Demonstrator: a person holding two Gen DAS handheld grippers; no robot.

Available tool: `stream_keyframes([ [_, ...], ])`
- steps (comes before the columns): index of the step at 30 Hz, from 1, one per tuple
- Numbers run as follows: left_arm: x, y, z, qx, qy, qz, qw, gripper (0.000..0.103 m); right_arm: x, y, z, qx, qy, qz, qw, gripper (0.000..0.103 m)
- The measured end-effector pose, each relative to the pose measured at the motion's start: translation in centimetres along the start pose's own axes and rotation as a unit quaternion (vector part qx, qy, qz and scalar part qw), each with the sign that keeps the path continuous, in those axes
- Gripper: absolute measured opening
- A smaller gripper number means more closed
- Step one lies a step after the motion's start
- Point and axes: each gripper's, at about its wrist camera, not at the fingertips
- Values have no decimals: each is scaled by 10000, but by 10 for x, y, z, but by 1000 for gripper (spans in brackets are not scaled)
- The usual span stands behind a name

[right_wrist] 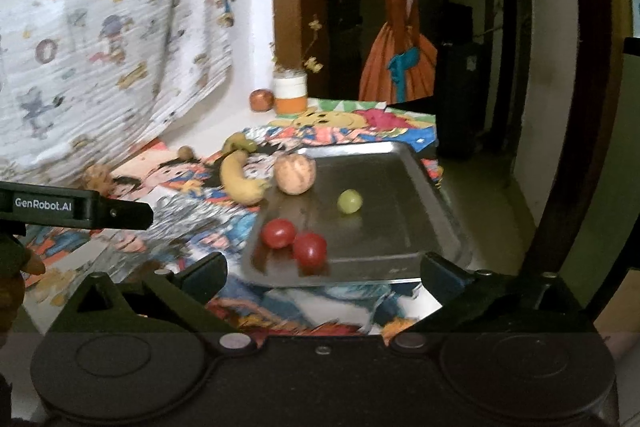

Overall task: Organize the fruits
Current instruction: 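Withdraw both tools from the tray, then grasp the yellow banana with the right tool while the left approaches the other striped melon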

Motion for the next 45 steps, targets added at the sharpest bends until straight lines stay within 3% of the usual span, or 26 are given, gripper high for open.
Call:
stream_keyframes([
  [7,28,19,-23,36,-450,-137,9989,103,6,11,-19,143,-192,-460,9987,102],
  [16,47,36,-45,253,-643,-189,9974,103,3,17,-40,360,-336,-868,9950,102],
  [24,52,33,-60,229,-780,-235,9964,103,-7,-6,-61,647,-859,-1172,9873,102],
  [31,56,19,-73,259,-896,-86,9956,103,-8,-52,-94,919,-1359,-1117,9801,102],
  [36,59,8,-90,431,-1002,152,9939,103,-12,-109,-103,527,-1679,-1047,9788,102],
  [41,56,-2,-105,392,-1007,392,9934,103,-11,-181,-106,351,-2059,-665,9757,103],
  [45,46,-12,-111,370,-981,493,9933,103,-33,-215,-110,537,-2399,-332,9687,103],
])
Point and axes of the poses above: each gripper's, at about its wrist camera, not at the fingertips, and x roughly against the way its jaws point, z to its right, y to its underside, and after that the axes turned 11 degrees about y, right-handed
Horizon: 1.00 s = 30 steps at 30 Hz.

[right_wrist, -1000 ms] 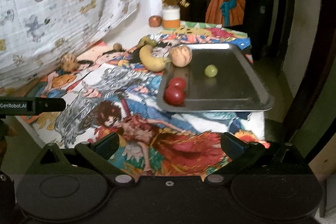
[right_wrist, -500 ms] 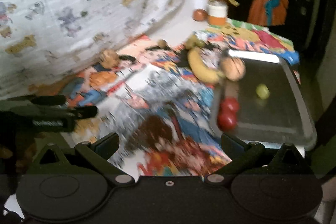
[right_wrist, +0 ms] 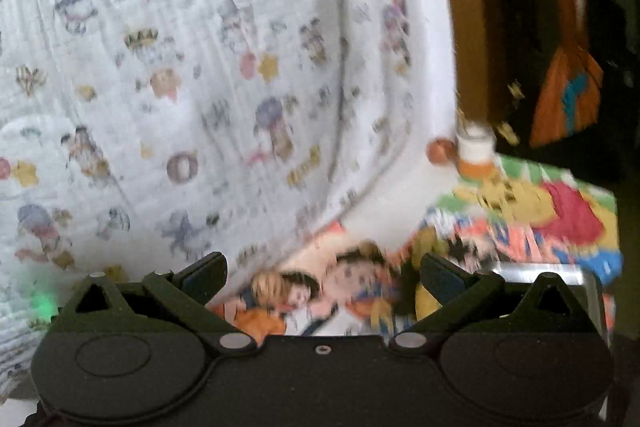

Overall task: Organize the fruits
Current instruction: 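Grasp the yellow banana with the right tool while the left approaches the other striped melon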

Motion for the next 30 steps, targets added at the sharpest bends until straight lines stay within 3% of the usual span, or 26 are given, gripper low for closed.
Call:
stream_keyframes([
  [5,-23,-11,-2,-3,-41,28,10000,103,-59,2,31,-222,-256,-307,9990,103],
  [9,-43,-16,-1,5,-142,28,9999,103,-105,24,56,-561,-273,-676,9958,102],
  [16,-75,-20,1,11,-502,136,9986,103,-158,56,76,-520,-310,-1145,9916,97],
  [23,-94,-22,-7,136,-730,180,9971,103,-182,76,85,-99,-392,-1264,9912,87],
  [30,-110,-25,-10,218,-830,96,9963,103,-198,85,77,547,-162,-1289,9900,79],
])
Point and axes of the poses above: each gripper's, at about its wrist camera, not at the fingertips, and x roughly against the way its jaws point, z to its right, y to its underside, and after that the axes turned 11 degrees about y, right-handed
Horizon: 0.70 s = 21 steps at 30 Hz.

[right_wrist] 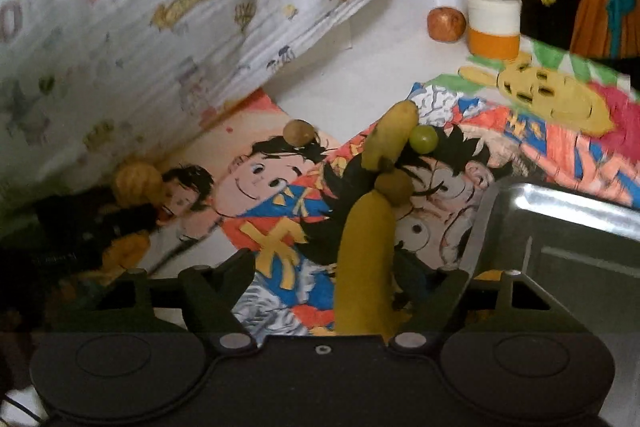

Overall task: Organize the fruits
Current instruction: 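Grasp the yellow banana with the right tool while the left approaches the other striped melon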

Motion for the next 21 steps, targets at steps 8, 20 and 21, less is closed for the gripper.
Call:
stream_keyframes([
  [8,-16,-8,-3,86,-138,-117,9998,101,-14,1,-13,432,409,-140,9981,75],
  [20,-28,-7,-8,266,-278,-249,9989,81,-23,0,-15,511,691,-88,9963,41],
  [21,-27,-8,-8,275,-297,-238,9989,80,-23,0,-15,496,752,-78,9959,38],
])
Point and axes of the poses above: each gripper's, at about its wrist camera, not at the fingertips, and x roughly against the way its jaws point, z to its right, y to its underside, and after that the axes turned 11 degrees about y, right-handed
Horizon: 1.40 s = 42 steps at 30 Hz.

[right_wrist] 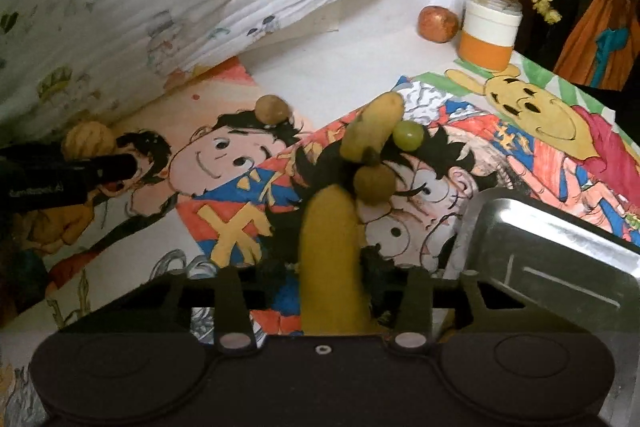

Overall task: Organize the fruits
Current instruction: 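Grasp the yellow banana with the right tool while the left approaches the other striped melon, then grasp the striped melon with the left tool while the right holds the banana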

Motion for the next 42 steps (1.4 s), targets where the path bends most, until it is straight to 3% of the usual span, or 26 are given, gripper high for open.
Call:
stream_keyframes([
  [9,2,-1,-3,62,-82,4,9999,55,3,1,2,-257,-31,15,9997,36],
  [19,11,4,3,47,201,-191,9996,55,18,1,-14,-373,-567,15,9977,36],
  [26,20,10,11,40,454,-318,9985,55,28,6,-21,-495,-717,64,9962,36],
  [42,46,21,42,-28,1063,-266,9940,55,85,36,15,-1594,-1038,548,9802,35],
])
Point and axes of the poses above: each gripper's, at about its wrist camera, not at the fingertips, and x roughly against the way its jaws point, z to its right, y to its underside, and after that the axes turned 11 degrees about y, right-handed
